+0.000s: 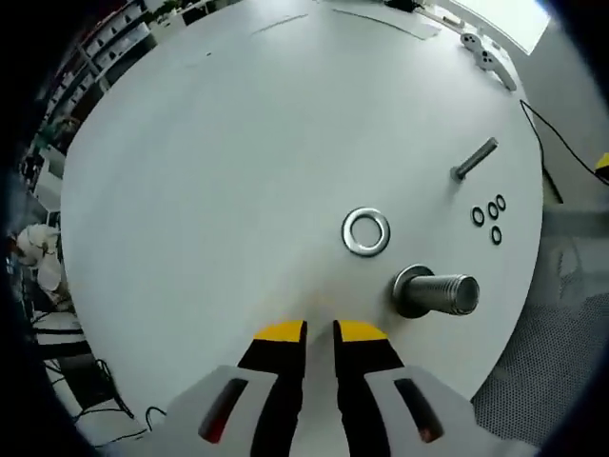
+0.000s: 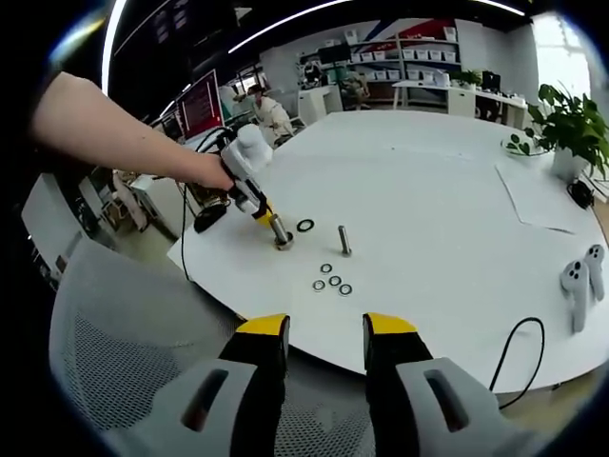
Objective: Place the washer onto the threaded stud by aligning its center hole with the stud, sliding it down to the base, and recovering from edge contact or off-axis alignment until the washer reaches the visible bottom stop.
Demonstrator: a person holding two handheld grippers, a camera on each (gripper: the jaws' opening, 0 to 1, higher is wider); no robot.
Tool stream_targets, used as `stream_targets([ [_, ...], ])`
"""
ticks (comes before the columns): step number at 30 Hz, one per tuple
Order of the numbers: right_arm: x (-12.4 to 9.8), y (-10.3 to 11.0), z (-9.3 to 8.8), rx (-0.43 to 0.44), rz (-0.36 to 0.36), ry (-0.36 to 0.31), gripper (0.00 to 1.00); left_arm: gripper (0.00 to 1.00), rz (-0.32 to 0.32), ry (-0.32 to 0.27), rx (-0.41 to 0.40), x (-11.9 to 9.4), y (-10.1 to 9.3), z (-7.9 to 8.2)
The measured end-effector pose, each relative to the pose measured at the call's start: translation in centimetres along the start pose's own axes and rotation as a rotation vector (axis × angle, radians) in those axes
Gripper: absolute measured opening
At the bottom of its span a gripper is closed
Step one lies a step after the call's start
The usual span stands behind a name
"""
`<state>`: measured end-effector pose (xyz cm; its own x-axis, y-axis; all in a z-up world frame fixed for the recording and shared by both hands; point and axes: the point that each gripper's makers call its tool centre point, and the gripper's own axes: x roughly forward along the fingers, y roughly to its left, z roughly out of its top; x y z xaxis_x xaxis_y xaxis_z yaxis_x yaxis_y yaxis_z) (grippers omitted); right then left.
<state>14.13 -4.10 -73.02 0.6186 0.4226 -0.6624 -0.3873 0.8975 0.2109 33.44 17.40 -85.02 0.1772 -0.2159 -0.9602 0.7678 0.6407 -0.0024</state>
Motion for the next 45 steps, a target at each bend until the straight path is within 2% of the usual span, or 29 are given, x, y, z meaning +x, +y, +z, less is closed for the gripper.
stream_targets([
  [2, 0.0, 0.0, 0.1, 0.001, -0.001, -0.002, 0.33, 0.17, -0.001, -0.02, 0.007, -0.5, -0.6, 0.7],
  [7, 0.0, -0.1, 0.1, 0.002, -0.004, -0.002, 0.33, 0.29, -0.058, -0.046, -0.021, -0.6, -2.3, 2.8],
  [10, 0.0, -0.1, 0.1, 0.005, -0.007, -0.002, 0.33, 0.29, -0.09, -0.057, -0.044, -0.2, -2.6, 4.0],
  [15, 0.0, -0.2, 0.0, 0.005, -0.009, 0.0, 0.33, 0.29, -0.108, -0.058, -0.028, 0.5, -3.7, 5.4],
  [20, 0.0, -0.1, -0.1, -0.001, -0.009, 0.005, 0.33, 0.3, -0.096, 0.024, 0.006, 1.9, -4.0, 4.6],
  [25, 0.0, -0.2, 0.0, 0.004, -0.014, 0.001, 0.33, 0.31, -0.09, 0.042, 0.019, 2.3, -4.4, 4.5],
  [30, 0.0, -0.2, 0.0, 0.004, -0.012, 0.0, 0.33, 0.27, -0.062, 0.054, 0.071, 2.4, -3.9, 4.6],
  [31, 0.0, -0.2, 0.0, 0.004, -0.012, -0.001, 0.33, 0.24, -0.041, 0.059, 0.112, 2.4, -3.6, 4.6],
  [32, 0.0, -0.2, 0.0, 0.004, -0.012, -0.001, 0.33, 0.23, -0.008, 0.069, 0.188, 2.4, -3.4, 4.5],
  [33, 0.0, -0.2, 0.0, 0.004, -0.012, -0.001, 0.33, 0.22, -0.024, 0.064, 0.228, 2.4, -3.8, 4.6],
  [34, 0.0, -0.2, 0.0, 0.003, -0.012, -0.001, 0.33, 0.2, -0.033, 0.071, 0.188, 2.8, -3.7, 4.7],
  [37, 0.0, -0.2, 0.0, 0.003, -0.013, -0.001, 0.33, 0.18, -0.037, 0.073, 0.185, 2.8, -3.1, 4.8],
  [40, 0.0, -0.2, 0.0, 0.002, -0.012, 0.0, 0.33, 0.11, -0.033, 0.071, 0.176, 3.2, -1.7, 4.8],
  [42, 0.0, -0.2, 0.0, 0.003, -0.012, -0.001, 0.33, 0.1, -0.042, 0.058, 0.133, 3.1, -1.6, 4.8],
  [45, 0.0, -0.3, 0.1, 0.005, -0.013, -0.004, 0.33, 0.11, -0.05, 0.064, 0.133, 3.1, -1.3, 4.4],
])
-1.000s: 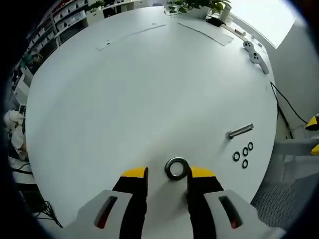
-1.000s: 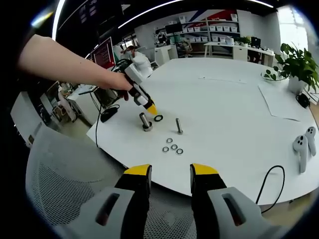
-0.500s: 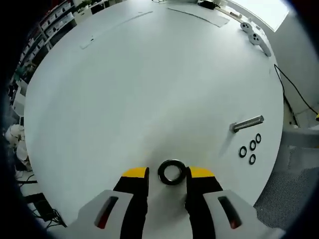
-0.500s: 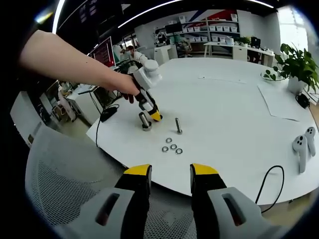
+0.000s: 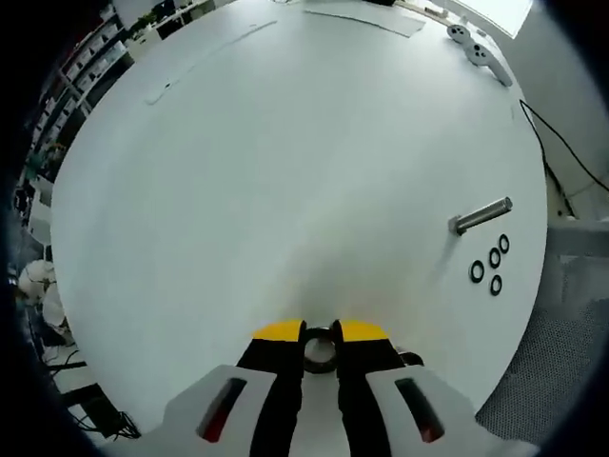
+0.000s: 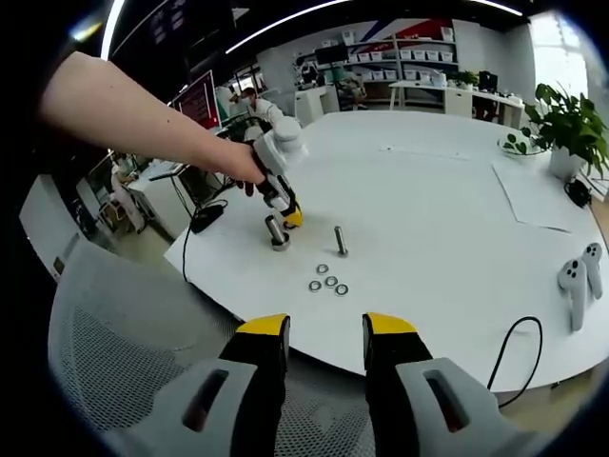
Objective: Place the washer onto the threaded stud by aligning its center hole with the stud, sliding it down to the base, and recovering from edge contact or off-axis alignment until the washer reaches the visible bottom stop.
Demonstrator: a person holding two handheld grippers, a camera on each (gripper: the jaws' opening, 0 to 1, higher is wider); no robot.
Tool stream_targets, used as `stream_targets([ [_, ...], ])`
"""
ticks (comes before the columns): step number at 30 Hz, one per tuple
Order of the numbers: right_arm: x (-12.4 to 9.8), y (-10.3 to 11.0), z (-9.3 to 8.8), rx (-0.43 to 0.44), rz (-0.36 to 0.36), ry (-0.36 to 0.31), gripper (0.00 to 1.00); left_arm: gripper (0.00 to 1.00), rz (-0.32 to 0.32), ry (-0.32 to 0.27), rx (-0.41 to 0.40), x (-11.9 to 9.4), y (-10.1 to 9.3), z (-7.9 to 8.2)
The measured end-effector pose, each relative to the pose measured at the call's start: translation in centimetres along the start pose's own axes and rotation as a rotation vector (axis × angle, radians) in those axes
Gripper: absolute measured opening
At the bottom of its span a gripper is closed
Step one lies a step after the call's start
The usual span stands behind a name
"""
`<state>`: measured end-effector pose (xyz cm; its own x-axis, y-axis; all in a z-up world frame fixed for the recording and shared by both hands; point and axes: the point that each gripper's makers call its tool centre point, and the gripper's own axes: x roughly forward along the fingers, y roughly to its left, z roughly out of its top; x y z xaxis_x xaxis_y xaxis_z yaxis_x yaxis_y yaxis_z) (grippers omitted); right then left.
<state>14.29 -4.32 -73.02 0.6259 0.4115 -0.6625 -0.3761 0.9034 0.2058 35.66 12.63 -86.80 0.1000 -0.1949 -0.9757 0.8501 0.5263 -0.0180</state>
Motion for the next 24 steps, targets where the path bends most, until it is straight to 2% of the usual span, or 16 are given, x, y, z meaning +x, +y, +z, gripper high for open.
stream_targets([
  [4, 0.0, 0.1, 0.0, -0.006, 0.004, 0.003, 0.33, 0.12, 0.012, 0.019, 0.03, -0.1, 0.5, -1.0],
  [10, 0.1, 0.1, 0.0, -0.005, 0.005, 0.003, 0.33, 0.14, 0.002, 0.028, 0.002, -0.3, 1.5, -2.2],
  [19, 0.0, 0.1, 0.0, -0.002, 0.005, 0.001, 0.33, 0.21, -0.016, 0.05, 0.036, -1.0, 1.0, -4.6],
  [24, 0.1, 0.1, 0.0, -0.005, 0.008, 0.001, 0.33, 0.22, 0.002, 0.046, 0.052, -1.0, 0.8, -5.1],
])
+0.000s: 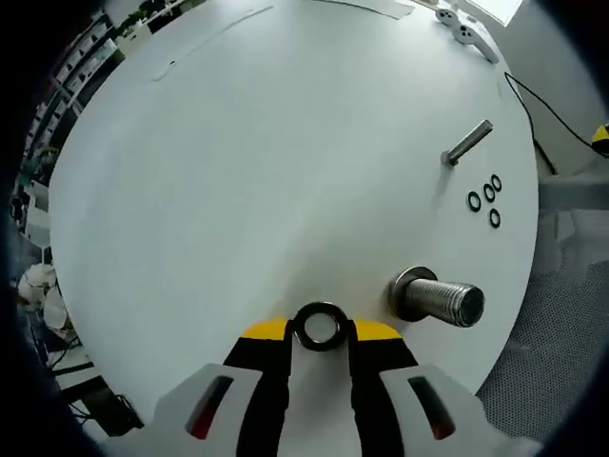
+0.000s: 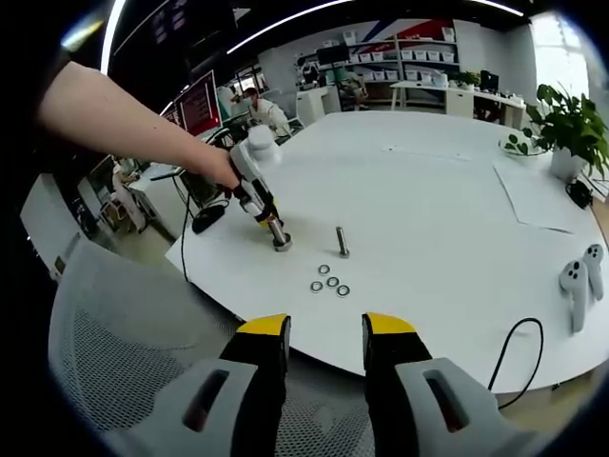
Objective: Place the washer onto the threaded stud by aligning its center hole with the stud, sliding it down to the base, and recovering from edge contact or off-axis alignment until the washer reaches the visible bottom stop.
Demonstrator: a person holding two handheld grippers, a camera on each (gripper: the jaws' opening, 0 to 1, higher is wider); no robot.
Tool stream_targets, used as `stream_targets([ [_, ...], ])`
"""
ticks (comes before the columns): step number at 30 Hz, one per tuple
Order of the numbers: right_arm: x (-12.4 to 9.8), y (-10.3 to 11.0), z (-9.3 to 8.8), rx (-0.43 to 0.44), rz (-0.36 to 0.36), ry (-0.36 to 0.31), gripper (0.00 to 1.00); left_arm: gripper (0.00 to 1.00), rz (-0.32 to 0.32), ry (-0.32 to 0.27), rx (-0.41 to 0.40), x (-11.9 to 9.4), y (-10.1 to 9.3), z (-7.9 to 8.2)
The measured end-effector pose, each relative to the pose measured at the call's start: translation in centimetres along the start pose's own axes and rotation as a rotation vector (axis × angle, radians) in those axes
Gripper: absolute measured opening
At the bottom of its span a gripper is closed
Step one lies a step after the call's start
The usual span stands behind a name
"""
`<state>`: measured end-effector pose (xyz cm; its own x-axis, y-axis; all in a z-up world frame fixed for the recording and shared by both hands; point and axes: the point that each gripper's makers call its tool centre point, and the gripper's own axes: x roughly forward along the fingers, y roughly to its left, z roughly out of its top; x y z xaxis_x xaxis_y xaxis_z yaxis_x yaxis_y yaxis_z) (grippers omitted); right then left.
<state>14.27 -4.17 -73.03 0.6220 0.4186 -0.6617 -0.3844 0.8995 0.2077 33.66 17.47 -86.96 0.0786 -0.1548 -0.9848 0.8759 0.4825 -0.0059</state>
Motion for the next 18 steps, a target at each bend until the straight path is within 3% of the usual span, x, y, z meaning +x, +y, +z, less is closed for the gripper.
stream_targets([
  [11, -0.03, -0.04, -0.1, 0.002, -0.003, 0.002, 0.33, 0.24, 0.008, 0.032, 0.016, -0.14, -0.5, -0.4],
  [18, 0.05, 0.01, -0.19, -0.004, 0.0, 0.012, 0.33, 0.24, 0.013, 0.032, -0.038, -0.23, -0.51, -0.38],
])
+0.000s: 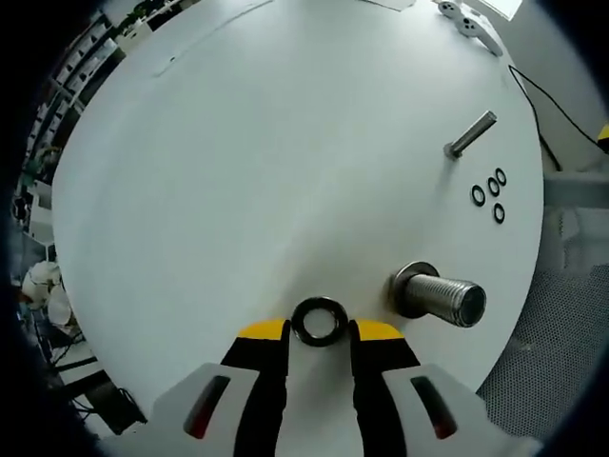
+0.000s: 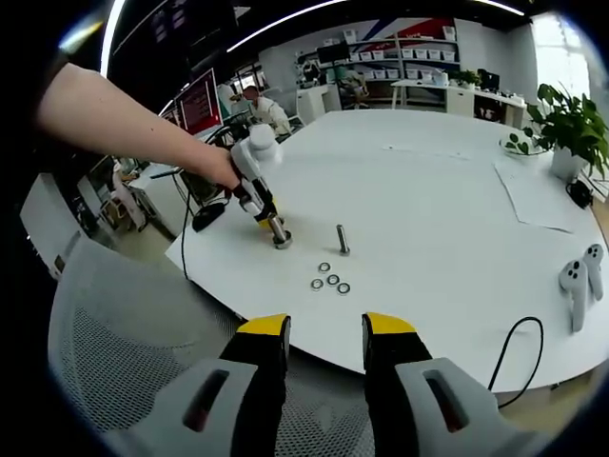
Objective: Place the washer onto the threaded stud by aligning its center hole with the stud, sliding it down to the base, and recovering from edge contact or off-axis alignment until the washer reaches the visible bottom stop.
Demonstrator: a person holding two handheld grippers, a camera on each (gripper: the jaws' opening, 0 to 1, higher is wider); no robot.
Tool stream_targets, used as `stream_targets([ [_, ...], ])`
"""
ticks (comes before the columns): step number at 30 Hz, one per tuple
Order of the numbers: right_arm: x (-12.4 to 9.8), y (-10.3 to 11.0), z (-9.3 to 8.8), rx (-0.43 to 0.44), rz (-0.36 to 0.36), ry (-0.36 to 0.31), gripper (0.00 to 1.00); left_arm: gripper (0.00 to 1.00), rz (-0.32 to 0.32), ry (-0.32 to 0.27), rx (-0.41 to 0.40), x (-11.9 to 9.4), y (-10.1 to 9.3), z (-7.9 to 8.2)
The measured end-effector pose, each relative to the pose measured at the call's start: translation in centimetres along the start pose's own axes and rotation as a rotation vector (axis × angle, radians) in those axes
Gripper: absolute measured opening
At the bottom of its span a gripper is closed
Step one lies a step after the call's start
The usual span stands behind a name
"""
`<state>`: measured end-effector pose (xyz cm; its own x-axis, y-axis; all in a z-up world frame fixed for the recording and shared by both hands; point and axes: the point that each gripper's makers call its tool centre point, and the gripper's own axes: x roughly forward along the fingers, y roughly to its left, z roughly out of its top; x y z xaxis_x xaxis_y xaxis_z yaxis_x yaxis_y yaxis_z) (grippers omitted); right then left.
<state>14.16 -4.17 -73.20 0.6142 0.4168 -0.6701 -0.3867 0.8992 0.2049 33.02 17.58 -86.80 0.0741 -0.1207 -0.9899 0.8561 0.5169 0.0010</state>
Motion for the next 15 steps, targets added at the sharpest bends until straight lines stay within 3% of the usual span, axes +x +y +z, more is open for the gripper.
stream_targets([
  [7, 0.0, 0.07, -0.11, -0.004, 0.002, 0.006, 0.33, 0.26, -0.004, -0.017, -0.011, 0.14, 0.0, 0.07],
  [15, -0.02, 0.02, -0.17, -0.001, -0.001, 0.008, 0.33, 0.2, 0.011, 0.006, -0.016, 0.12, -0.01, 0.06],
])
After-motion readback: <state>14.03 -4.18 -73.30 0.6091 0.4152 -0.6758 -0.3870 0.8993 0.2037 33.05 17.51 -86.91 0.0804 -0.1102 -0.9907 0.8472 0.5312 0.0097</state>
